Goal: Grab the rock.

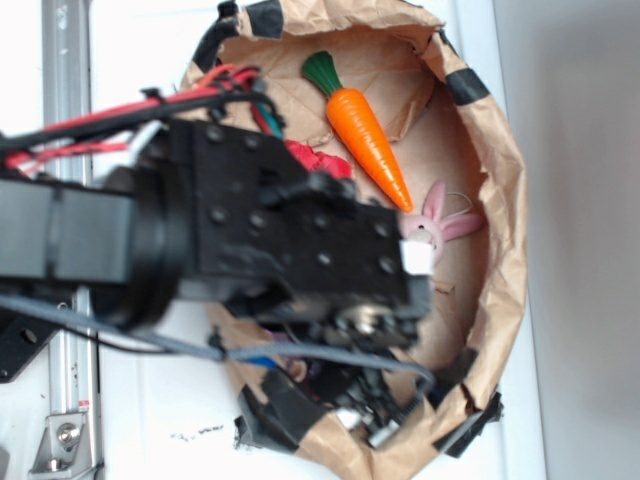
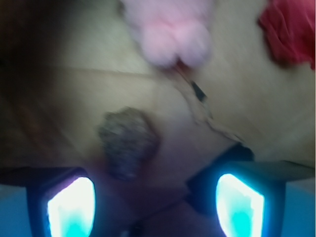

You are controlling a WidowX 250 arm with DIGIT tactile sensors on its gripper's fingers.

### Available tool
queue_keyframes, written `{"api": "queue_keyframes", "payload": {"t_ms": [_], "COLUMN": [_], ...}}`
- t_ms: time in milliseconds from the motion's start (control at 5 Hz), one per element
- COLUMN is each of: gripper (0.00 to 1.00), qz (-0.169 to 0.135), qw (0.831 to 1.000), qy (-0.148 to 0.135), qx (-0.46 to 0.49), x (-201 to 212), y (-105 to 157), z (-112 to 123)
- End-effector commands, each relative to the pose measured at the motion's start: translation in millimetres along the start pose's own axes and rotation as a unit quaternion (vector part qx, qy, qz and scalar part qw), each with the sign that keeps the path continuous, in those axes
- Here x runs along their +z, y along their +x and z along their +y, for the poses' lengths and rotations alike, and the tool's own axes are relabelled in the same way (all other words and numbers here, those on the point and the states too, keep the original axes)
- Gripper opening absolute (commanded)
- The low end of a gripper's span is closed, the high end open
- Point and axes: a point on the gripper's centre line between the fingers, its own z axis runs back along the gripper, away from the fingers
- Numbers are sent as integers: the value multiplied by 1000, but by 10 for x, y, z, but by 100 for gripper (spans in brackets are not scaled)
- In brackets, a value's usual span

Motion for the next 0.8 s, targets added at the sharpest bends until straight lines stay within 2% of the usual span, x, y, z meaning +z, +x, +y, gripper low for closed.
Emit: {"api": "queue_keyframes", "payload": {"t_ms": [0, 200, 400, 600], "gripper": [100, 100, 100, 100], "qz": [-29, -27, -39, -59], "qw": [995, 997, 999, 998], "qy": [-87, -73, -28, 3], "qx": [42, 17, -10, -19], "x": [296, 153, -21, -220], "y": [202, 135, -50, -94], "z": [53, -202, -389, -483]}}
